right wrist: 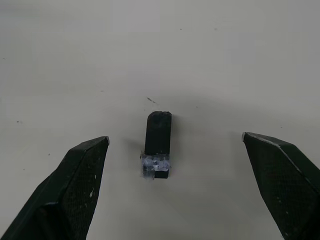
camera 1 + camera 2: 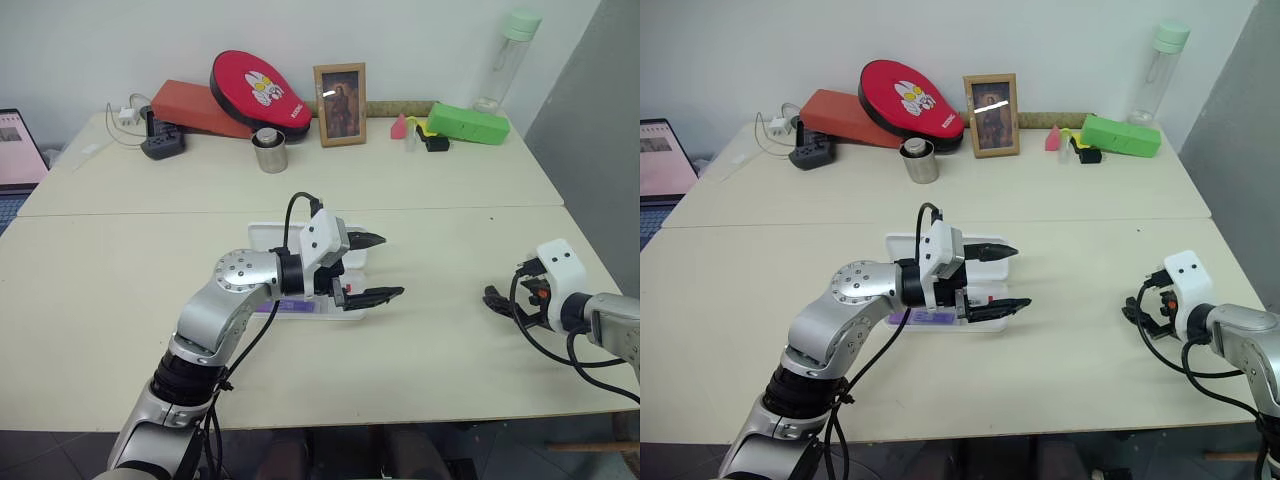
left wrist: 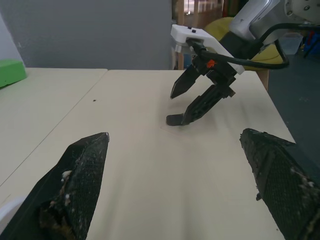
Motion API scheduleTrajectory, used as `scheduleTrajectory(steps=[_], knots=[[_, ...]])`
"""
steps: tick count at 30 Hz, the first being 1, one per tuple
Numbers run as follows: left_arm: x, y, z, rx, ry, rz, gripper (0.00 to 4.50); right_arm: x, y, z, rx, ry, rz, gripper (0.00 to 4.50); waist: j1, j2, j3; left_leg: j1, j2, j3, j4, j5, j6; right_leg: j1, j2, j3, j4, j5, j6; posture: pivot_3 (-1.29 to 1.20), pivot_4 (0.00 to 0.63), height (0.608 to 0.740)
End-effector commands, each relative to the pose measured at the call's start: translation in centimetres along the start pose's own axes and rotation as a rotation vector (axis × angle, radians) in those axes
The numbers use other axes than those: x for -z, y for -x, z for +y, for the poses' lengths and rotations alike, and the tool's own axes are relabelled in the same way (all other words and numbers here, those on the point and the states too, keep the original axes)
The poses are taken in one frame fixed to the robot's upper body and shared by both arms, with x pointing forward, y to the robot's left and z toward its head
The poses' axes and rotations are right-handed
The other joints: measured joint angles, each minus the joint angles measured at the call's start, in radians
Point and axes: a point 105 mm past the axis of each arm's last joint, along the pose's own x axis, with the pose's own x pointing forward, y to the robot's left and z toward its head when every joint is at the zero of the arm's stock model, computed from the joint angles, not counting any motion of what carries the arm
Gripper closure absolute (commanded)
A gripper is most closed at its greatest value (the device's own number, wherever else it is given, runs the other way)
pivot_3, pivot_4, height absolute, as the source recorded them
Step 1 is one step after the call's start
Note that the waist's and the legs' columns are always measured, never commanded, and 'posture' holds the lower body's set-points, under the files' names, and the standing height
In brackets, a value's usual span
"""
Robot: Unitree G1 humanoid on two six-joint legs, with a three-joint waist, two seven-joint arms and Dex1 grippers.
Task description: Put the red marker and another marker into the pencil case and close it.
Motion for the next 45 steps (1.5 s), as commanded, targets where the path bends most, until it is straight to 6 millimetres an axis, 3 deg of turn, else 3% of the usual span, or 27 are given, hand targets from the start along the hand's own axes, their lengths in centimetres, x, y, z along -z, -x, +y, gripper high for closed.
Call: scheduleTrajectory(steps=[1,2,8,20,22,25,28,30,35,39,45], knots=[[-1.7,-0.2,-0.3,0.032,-0.054,-0.049,0.05,0.0,0.0,-0.3,0.019,0.005,-0.010,0.00,0.000,0.000,0.000,0.000,0.000,0.000,0.000,0.000,0.000,0.000,0.000,0.000,0.000,0.000,0.000,0.00,0.150,0.740],[-1.8,-0.3,-0.2,0.032,-0.055,-0.051,0.05,0.1,-0.1,-0.3,0.016,0.001,-0.010,0.00,0.000,0.000,0.000,0.000,0.000,0.000,0.000,0.000,0.000,0.000,0.000,0.000,0.000,0.000,0.000,0.00,0.150,0.740],[-2.1,-0.1,-0.3,0.037,-0.048,-0.066,0.00,0.4,-0.6,-0.1,0.005,-0.002,0.004,1.16,0.000,0.000,0.000,0.000,0.000,0.000,0.000,0.000,0.000,0.000,0.000,0.000,0.000,0.000,0.000,0.00,0.150,0.740],[-2.4,-0.3,-0.2,0.039,-0.056,-0.076,0.00,0.6,-0.9,0.2,-0.033,-0.003,0.007,4.19,0.000,0.000,0.000,0.000,0.000,0.000,0.000,0.000,0.000,0.000,0.000,0.000,0.000,0.000,0.000,0.00,0.150,0.740],[-2.4,-0.1,-0.2,0.035,-0.055,-0.075,0.00,-0.3,-0.6,-0.1,-0.020,0.015,-0.030,4.23,0.000,0.000,0.000,0.000,0.000,0.000,0.000,0.000,0.000,0.000,0.000,0.000,0.000,0.000,0.000,0.00,0.150,0.740],[-2.1,0.6,0.2,0.017,-0.058,-0.055,0.00,-3.3,0.2,0.5,-0.061,0.070,-0.162,4.23,-0.002,0.000,0.000,0.000,0.000,0.000,0.000,0.000,0.000,0.000,0.000,0.000,0.000,0.000,0.000,0.00,0.150,0.740],[-1.4,2.8,0.9,-0.030,-0.062,-0.005,0.00,-7.3,1.5,3.9,-0.231,0.275,-0.356,4.23,-0.006,0.001,0.000,0.001,0.000,0.001,0.000,0.000,0.000,0.000,0.001,0.001,0.000,0.000,0.000,0.00,0.150,0.740],[-0.7,5.2,1.1,-0.058,-0.041,0.039,0.00,-8.8,2.0,7.1,-0.398,0.376,-0.414,4.23,-0.012,0.001,-0.001,0.002,0.001,0.001,0.000,0.000,0.000,0.000,0.002,0.001,0.000,0.000,0.000,0.00,0.150,0.740],[0.3,9.4,0.7,-0.097,0.025,0.108,0.00,-9.5,1.1,12.0,-0.642,0.540,-0.403,4.23,-0.003,0.001,0.000,0.002,0.005,-0.002,0.000,0.000,0.000,0.001,0.005,0.000,-0.001,0.000,0.000,0.00,0.150,0.740],[1.2,13.5,0.3,-0.151,0.069,0.205,0.00,-9.9,-1.3,17.3,-0.819,0.678,-0.370,4.23,-0.006,0.001,0.000,0.001,0.003,-0.002,0.000,0.000,0.000,0.000,0.002,0.001,-0.001,0.000,0.000,0.00,0.150,0.740],[1.6,15.4,0.1,-0.211,0.077,0.250,0.00,-8.8,-3.9,19.4,-0.866,0.738,-0.284,4.23,0.006,0.001,0.000,-0.001,0.001,-0.006,-0.001,0.000,0.000,-0.002,0.000,0.000,-0.001,0.001,-0.001,0.00,0.150,0.740]])
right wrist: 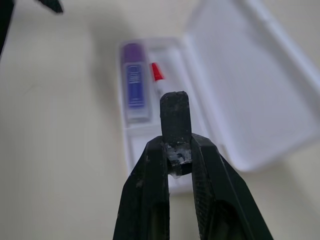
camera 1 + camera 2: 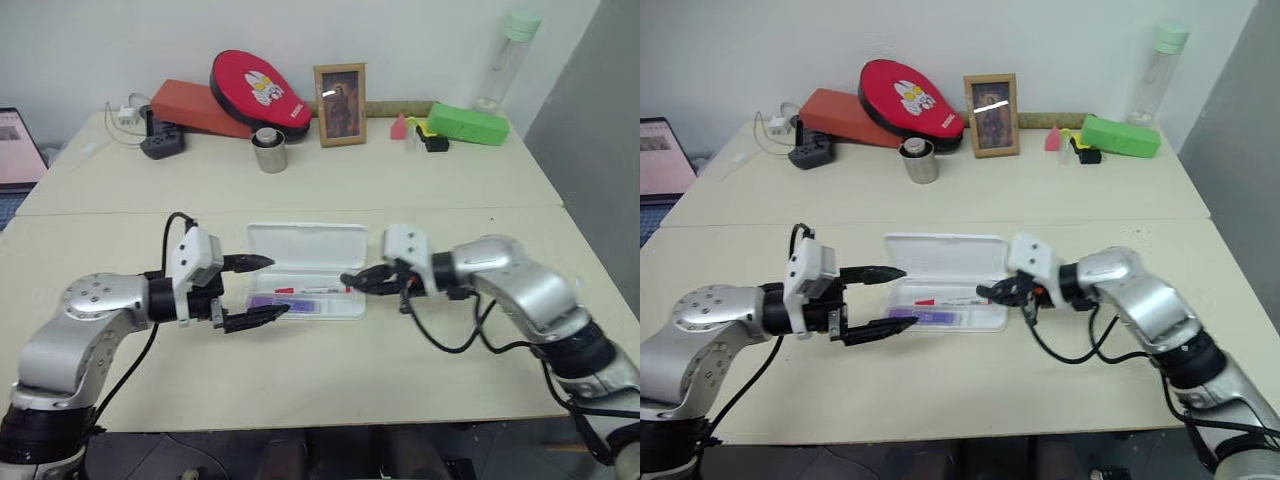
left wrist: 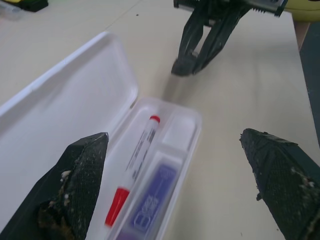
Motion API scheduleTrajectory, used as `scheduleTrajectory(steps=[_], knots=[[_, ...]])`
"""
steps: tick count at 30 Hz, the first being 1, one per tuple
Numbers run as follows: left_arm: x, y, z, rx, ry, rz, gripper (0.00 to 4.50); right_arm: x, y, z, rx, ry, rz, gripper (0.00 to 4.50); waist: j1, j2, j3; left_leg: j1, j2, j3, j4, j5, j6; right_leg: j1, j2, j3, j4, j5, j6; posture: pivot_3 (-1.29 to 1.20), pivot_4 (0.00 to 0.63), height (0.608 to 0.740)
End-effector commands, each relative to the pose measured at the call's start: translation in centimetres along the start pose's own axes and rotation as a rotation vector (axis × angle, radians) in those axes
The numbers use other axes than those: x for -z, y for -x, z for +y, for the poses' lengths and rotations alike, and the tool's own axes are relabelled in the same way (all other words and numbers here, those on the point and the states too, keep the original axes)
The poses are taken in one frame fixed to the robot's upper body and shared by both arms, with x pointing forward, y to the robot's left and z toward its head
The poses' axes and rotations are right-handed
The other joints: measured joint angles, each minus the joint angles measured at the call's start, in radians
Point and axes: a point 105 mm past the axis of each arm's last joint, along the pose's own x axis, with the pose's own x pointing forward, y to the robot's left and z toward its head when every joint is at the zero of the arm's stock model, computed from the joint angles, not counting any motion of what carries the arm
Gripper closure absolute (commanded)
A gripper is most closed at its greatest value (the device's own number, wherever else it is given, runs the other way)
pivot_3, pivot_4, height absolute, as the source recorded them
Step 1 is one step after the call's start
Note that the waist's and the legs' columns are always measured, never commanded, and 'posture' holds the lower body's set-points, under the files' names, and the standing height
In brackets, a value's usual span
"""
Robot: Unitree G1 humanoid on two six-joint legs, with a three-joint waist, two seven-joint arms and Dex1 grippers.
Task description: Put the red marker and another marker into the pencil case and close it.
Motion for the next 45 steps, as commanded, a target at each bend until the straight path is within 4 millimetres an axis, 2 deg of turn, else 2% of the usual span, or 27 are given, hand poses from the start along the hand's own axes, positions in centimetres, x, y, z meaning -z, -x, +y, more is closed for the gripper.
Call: scheduleTrajectory(steps=[1,5,14,16,17,23,27,29,30,31,35,37,40,44,45], knots=[[-1.1,1.1,0.0,-0.034,-0.043,-0.015,0.00,-0.1,-0.9,-0.2,-0.021,0.047,0.029,4.23,0.003,0.000,0.000,-0.001,-0.001,-0.001,0.000,0.000,0.000,0.000,-0.001,0.000,0.000,0.000,0.000,0.00,0.150,0.740],[-1.6,1.1,-0.7,-0.030,-0.043,-0.024,0.00,0.2,-1.7,0.0,-0.046,0.051,0.042,4.23,-0.001,0.000,0.000,0.000,-0.002,0.000,0.000,0.000,0.000,0.000,-0.002,0.000,0.000,0.000,0.001,0.00,0.150,0.740],[-1.9,0.9,-1.1,-0.041,-0.037,-0.021,0.00,0.5,-1.9,-0.1,-0.059,0.060,0.065,4.23,-0.007,0.000,0.000,0.001,0.000,0.000,0.000,0.000,0.000,0.000,-0.001,0.000,0.001,0.000,0.000,0.00,0.150,0.740],[-1.9,0.7,-1.1,-0.042,-0.035,-0.024,0.00,0.4,-1.9,-0.2,-0.057,0.059,0.064,3.53,-0.007,0.000,0.000,0.001,0.000,0.000,0.000,0.000,0.000,0.000,-0.001,0.000,0.001,0.000,0.000,0.00,0.150,0.740],[-2.0,0.6,-1.2,-0.040,-0.034,-0.025,0.00,0.4,-1.9,-0.3,-0.056,0.060,0.064,3.45,-0.007,0.000,0.000,0.001,0.000,-0.001,0.000,0.000,0.000,0.000,-0.001,0.000,0.001,0.000,0.000,0.00,0.150,0.740],[-1.8,0.2,-1.0,-0.041,-0.030,-0.023,0.00,-0.5,-1.6,-0.7,-0.041,0.059,0.032,1.83,-0.007,0.000,0.000,0.001,-0.001,-0.001,0.000,0.000,0.000,0.000,-0.001,0.000,0.001,0.000,0.000,0.00,0.150,0.740],[-1.9,0.0,-1.1,-0.034,-0.029,-0.029,0.00,-0.8,-1.2,-0.9,-0.030,0.058,0.021,0.99,-0.007,0.000,0.000,0.001,-0.001,-0.001,0.000,0.000,0.000,0.000,-0.001,0.000,0.001,0.000,0.000,0.00,0.150,0.740],[-2.0,0.1,-1.1,-0.037,-0.029,-0.032,0.00,-1.7,-0.6,-0.8,-0.034,0.049,-0.026,0.47,-0.006,0.000,0.000,0.001,-0.001,-0.001,0.000,0.000,0.000,0.000,-0.001,0.000,0.001,0.000,0.000,0.00,0.150,0.740],[-2.1,0.2,-1.0,-0.043,-0.029,-0.034,0.00,-2.6,0.0,-0.6,-0.044,0.043,-0.085,0.38,-0.006,0.000,0.000,0.001,-0.001,-0.001,0.000,0.000,0.000,0.000,-0.001,0.000,0.001,0.000,0.000,0.00,0.150,0.740],[-2.3,0.4,-0.9,-0.052,-0.027,-0.046,0.00,-3.5,0.5,-0.5,-0.052,0.029,-0.138,0.04,-0.006,0.000,0.000,0.001,-0.001,-0.001,0.000,0.000,0.000,0.000,-0.001,0.000,0.001,0.000,0.000,0.00,0.150,0.740],[-4.2,1.4,-0.5,-0.087,0.001,-0.146,0.00,-6.6,2.7,-1.0,-0.045,-0.005,-0.300,0.04,-0.007,0.000,0.000,0.001,0.000,-0.001,0.000,0.000,0.000,0.000,-0.001,0.000,0.001,0.000,0.000,0.00,0.150,0.740],[-4.7,2.3,0.1,-0.135,-0.001,-0.156,0.00,-7.9,3.9,-1.9,-0.016,-0.013,-0.356,0.04,-0.007,0.000,0.000,0.001,0.000,-0.001,0.000,0.000,0.000,0.000,-0.002,0.000,0.001,0.000,0.000,0.00,0.150,0.740],[-5.1,3.5,1.2,-0.211,0.014,-0.192,0.00,-8.7,4.4,-4.4,0.073,-0.040,-0.391,0.04,-0.009,0.000,0.000,0.001,0.000,0.000,0.000,0.000,0.000,0.000,-0.001,0.000,0.001,0.000,0.000,0.00,0.150,0.740],[-5.8,4.6,2.2,-0.291,0.024,-0.248,0.00,-7.3,3.6,-10.1,0.319,-0.114,-0.320,0.04,-0.010,0.000,0.000,0.002,0.000,0.001,-0.001,0.000,0.000,0.000,-0.001,0.001,0.001,0.000,0.000,0.00,0.150,0.740],[-5.8,4.8,2.4,-0.304,0.028,-0.255,0.00,-7.0,3.4,-10.9,0.346,-0.127,-0.302,0.04,-0.010,0.000,0.000,0.002,0.000,0.002,-0.001,0.000,0.000,0.000,0.000,0.001,0.002,0.001,0.000,0.00,0.150,0.740]])
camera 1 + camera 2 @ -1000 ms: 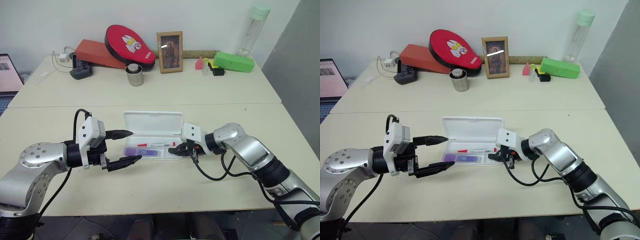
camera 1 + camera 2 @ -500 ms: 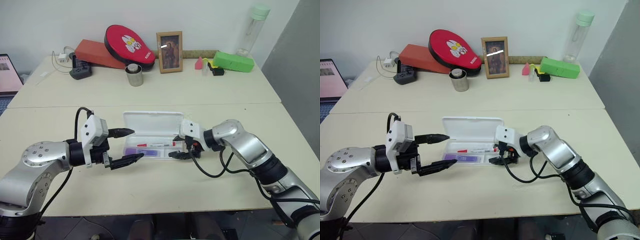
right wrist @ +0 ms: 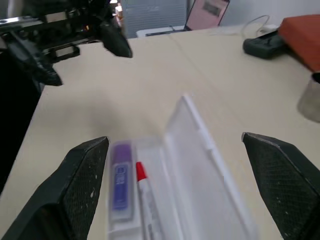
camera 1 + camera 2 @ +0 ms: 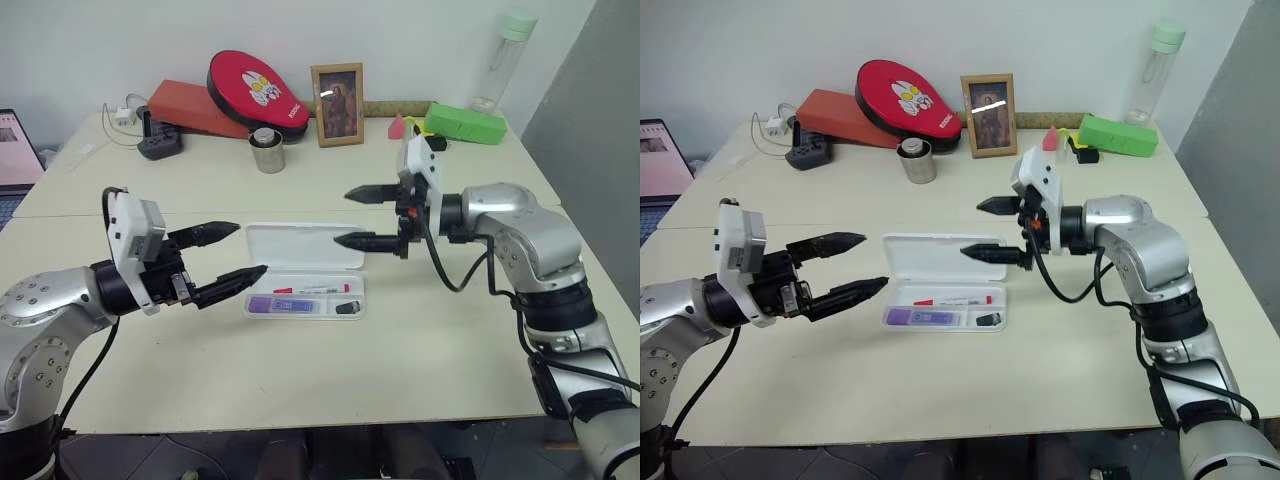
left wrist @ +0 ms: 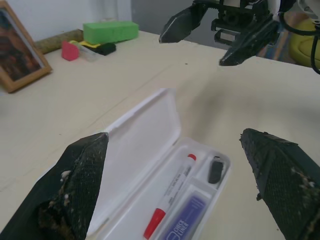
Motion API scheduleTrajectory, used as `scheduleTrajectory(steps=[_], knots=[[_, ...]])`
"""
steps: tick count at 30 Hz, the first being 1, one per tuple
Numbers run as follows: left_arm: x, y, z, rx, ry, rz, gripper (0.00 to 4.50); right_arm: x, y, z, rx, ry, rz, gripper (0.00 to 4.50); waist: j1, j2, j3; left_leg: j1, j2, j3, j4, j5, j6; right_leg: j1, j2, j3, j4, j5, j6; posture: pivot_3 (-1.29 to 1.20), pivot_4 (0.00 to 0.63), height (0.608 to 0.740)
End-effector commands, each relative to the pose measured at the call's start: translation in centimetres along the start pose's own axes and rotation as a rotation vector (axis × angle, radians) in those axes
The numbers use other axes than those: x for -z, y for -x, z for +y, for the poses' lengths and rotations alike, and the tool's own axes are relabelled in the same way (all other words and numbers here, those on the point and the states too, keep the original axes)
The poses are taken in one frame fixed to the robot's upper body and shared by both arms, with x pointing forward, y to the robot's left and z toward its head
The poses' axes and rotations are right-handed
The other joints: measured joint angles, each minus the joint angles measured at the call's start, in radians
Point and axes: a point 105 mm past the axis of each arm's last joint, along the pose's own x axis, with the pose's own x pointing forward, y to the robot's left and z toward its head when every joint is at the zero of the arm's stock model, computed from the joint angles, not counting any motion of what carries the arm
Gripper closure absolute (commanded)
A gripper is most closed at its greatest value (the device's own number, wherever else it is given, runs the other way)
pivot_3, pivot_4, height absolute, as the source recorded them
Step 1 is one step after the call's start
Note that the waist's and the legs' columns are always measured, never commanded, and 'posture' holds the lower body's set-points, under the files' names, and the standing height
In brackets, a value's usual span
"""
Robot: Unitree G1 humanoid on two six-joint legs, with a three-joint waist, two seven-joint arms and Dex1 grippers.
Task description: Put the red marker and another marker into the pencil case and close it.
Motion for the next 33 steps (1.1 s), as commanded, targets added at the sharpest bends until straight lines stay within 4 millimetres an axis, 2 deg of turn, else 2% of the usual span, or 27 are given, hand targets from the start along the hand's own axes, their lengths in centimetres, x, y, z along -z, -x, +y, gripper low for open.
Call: scheduleTrajectory(steps=[1,2,5,12,14,19,21,27,33], knots=[[-1.6,0.9,0.9,-0.067,-0.016,-0.068,0.00,0.5,-0.5,-3.8,0.165,0.006,0.041,0.04,0.000,0.000,0.000,0.000,0.000,0.000,0.000,0.000,0.000,0.000,0.000,0.000,0.000,0.000,0.000,0.00,0.150,0.740],[-1.6,1.0,0.9,-0.069,-0.010,-0.070,0.00,0.7,-0.7,-4.1,0.169,0.007,0.053,0.04,0.001,0.000,0.000,0.000,0.000,0.001,0.000,0.000,0.000,0.000,0.000,0.000,0.000,0.000,0.000,0.00,0.150,0.740],[-1.7,1.3,1.1,-0.090,-0.003,-0.081,0.00,1.5,-1.5,-4.8,0.185,-0.005,0.094,0.55,0.001,0.000,0.000,-0.002,0.000,0.001,0.000,0.000,0.000,-0.001,0.000,0.000,-0.002,0.000,0.000,0.00,0.150,0.740],[-1.8,1.7,1.0,-0.104,0.003,-0.084,0.00,2.6,-2.4,-4.6,0.148,0.010,0.141,2.31,0.001,0.000,0.000,-0.002,0.000,0.001,0.000,0.000,0.000,-0.002,-0.001,0.001,-0.001,0.000,0.000,0.00,0.150,0.740],[-1.7,1.7,0.9,-0.105,0.002,-0.084,0.00,2.6,-2.5,-4.5,0.135,0.013,0.143,2.62,0.001,0.000,0.000,-0.002,0.000,0.001,0.000,0.000,0.000,-0.002,-0.001,0.001,-0.001,0.000,0.000,0.00,0.150,0.740],[-1.7,1.7,0.8,-0.105,0.003,-0.086,0.00,2.5,-2.6,-3.9,0.093,0.027,0.149,4.05,0.001,0.000,0.000,-0.002,0.000,0.001,0.000,0.000,0.000,-0.002,0.000,0.001,-0.001,0.000,0.000,0.00,0.150,0.740],[-1.7,1.7,0.8,-0.105,0.002,-0.087,0.00,2.5,-2.6,-3.7,0.080,0.033,0.151,4.45,0.001,0.000,0.000,-0.002,0.000,0.001,0.000,0.000,0.000,-0.002,-0.001,0.001,-0.001,0.000,0.000,0.00,0.150,0.740],[-1.8,1.5,0.7,-0.095,0.003,-0.092,0.00,2.8,-2.6,-2.7,0.025,0.062,0.176,4.45,0.001,0.000,0.000,-0.002,0.000,0.001,0.000,0.000,0.000,-0.002,-0.001,0.001,-0.001,0.000,0.000,0.00,0.150,0.740],[-1.8,1.5,0.6,-0.080,0.005,-0.089,0.00,3.2,-2.4,-0.9,-0.061,0.091,0.202,4.45,0.001,0.000,0.000,-0.002,0.000,0.001,0.000,0.000,0.000,-0.002,-0.001,0.000,-0.001,0.000,0.000,0.00,0.150,0.740]])
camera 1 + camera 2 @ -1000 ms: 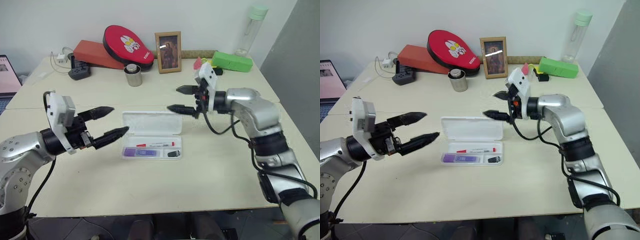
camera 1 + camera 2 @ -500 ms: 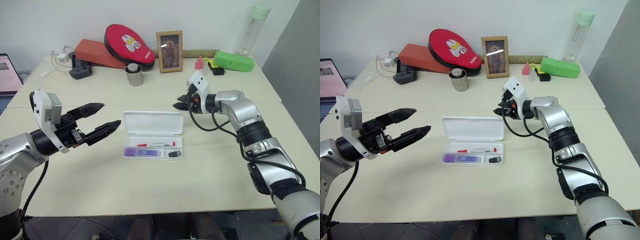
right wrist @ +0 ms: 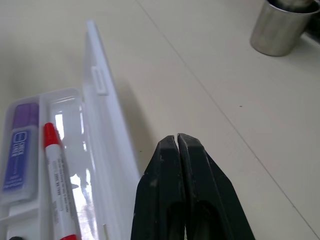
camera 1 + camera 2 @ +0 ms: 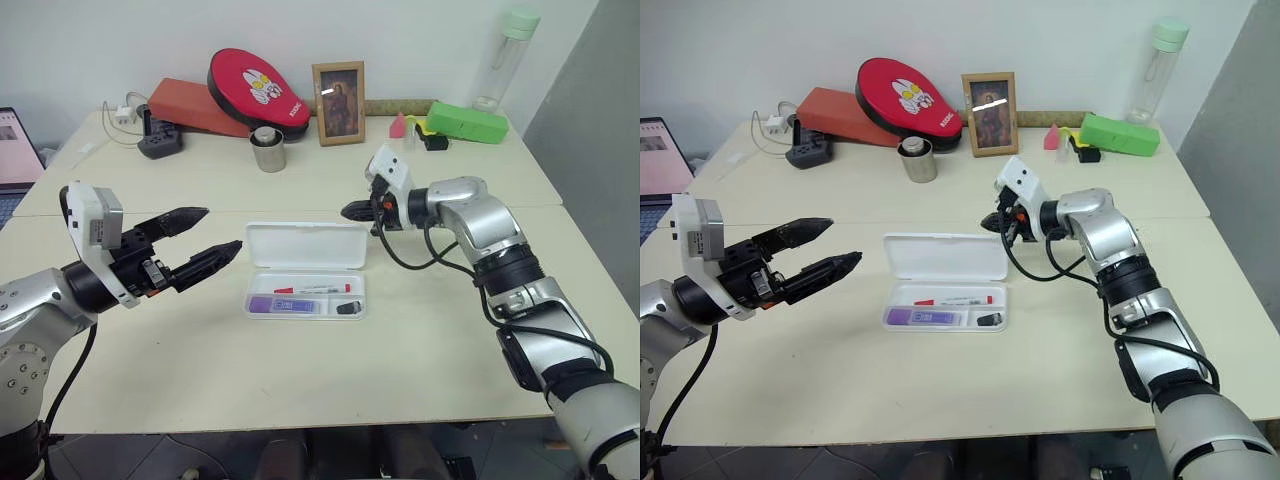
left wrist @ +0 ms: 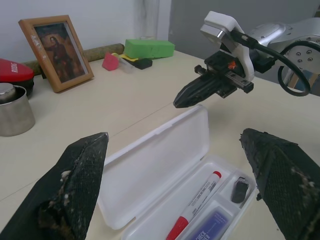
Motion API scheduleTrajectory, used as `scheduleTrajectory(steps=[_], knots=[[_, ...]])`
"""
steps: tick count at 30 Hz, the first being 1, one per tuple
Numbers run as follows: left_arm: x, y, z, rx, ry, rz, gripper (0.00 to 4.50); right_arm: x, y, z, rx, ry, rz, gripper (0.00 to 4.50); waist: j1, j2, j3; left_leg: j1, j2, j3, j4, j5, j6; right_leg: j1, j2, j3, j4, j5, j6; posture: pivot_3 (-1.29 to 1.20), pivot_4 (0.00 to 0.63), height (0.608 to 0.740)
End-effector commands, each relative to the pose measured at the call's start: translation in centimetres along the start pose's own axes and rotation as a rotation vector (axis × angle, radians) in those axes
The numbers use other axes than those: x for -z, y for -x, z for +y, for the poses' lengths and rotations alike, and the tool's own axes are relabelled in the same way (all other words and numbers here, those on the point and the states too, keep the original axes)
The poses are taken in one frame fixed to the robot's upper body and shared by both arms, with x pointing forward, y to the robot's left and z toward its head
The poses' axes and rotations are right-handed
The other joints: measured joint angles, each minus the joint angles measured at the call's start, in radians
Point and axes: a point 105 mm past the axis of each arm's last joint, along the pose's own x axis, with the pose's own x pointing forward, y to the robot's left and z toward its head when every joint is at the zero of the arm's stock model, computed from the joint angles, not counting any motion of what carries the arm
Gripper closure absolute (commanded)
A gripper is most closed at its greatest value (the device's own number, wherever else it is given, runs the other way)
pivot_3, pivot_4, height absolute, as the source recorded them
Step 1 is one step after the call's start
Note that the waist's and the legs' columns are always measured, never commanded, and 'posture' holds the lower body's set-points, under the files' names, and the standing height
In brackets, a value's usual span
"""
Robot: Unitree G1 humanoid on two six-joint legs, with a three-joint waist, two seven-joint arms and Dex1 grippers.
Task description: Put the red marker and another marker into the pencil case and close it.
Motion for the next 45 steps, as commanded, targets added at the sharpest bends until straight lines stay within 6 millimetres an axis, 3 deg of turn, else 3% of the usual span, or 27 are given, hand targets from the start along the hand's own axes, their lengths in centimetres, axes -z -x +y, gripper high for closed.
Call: scheduleTrajectory(steps=[1,7,9,11,14,17,22,26,33,45], knots=[[-1.2,0.1,-0.4,0.019,-0.048,-0.026,0.00,-0.9,0.4,1.1,-0.049,0.058,-0.006,4.45,0.000,0.000,0.000,0.000,0.000,0.000,0.000,0.000,0.000,0.000,0.000,0.000,0.000,0.000,0.000,0.00,0.150,0.740],[-1.1,-0.1,-0.6,0.033,-0.045,-0.019,0.00,-0.6,0.6,2.5,-0.102,0.089,0.000,4.45,0.000,0.000,0.000,0.000,0.000,0.000,0.000,0.000,0.000,0.000,0.000,0.000,0.000,0.000,0.000,0.00,0.150,0.740],[-1.0,-0.2,-0.9,0.050,-0.040,-0.012,0.00,-1.3,0.8,4.3,-0.184,0.146,-0.053,4.45,0.000,0.000,0.000,0.000,0.000,-0.001,0.000,0.000,0.000,0.000,0.000,0.000,0.000,0.000,0.000,0.00,0.150,0.740],[-0.7,-0.3,-1.3,0.072,-0.033,0.003,0.00,-1.0,1.1,5.9,-0.238,0.187,-0.038,4.45,0.001,0.000,0.000,0.000,0.000,-0.001,0.000,0.000,0.000,0.000,0.000,0.000,0.000,0.000,0.000,0.00,0.150,0.740],[-0.4,-0.2,-1.8,0.105,-0.015,0.013,0.00,-0.3,0.9,6.4,-0.229,0.226,0.009,4.45,0.000,0.000,0.000,0.000,0.000,-0.001,0.000,0.000,0.000,0.000,-0.001,0.000,0.000,0.000,0.000,0.00,0.150,0.740],[1.1,0.2,-3.4,0.202,0.010,0.099,0.00,0.6,0.5,7.3,-0.238,0.277,0.068,4.45,-0.001,0.000,0.000,0.001,0.001,-0.001,0.000,0.000,0.000,0.000,-0.001,0.000,0.000,0.000,0.000,0.00,0.150,0.740],[3.2,1.1,-4.5,0.284,0.013,0.233,0.00,2.8,-0.3,7.4,-0.216,0.276,0.151,4.45,0.000,0.000,0.000,0.001,0.001,-0.001,-0.001,0.000,0.000,0.000,-0.001,0.000,0.000,0.000,0.000,0.00,0.150,0.740],[4.0,1.2,-4.0,0.273,-0.002,0.282,0.00,4.2,-0.9,8.3,-0.239,0.230,0.183,4.45,0.000,0.000,0.000,0.001,0.000,-0.001,-0.001,0.000,0.000,0.001,-0.001,0.000,-0.001,0.000,0.000,0.00,0.150,0.740],[3.5,0.7,-4.0,0.277,-0.008,0.252,0.00,6.9,-1.2,8.7,-0.239,0.206,0.280,4.45,0.001,0.000,0.000,0.002,0.001,-0.001,-0.001,0.000,0.000,0.001,-0.001,-0.001,-0.001,0.000,0.000,0.00,0.150,0.740],[3.3,0.0,-4.1,0.278,-0.008,0.239,0.00,8.2,-1.2,8.4,-0.216,0.222,0.344,4.45,0.001,0.000,0.000,0.004,0.001,-0.001,-0.001,0.000,0.000,0.003,-0.001,0.000,0.000,0.000,0.000,0.00,0.150,0.740]])
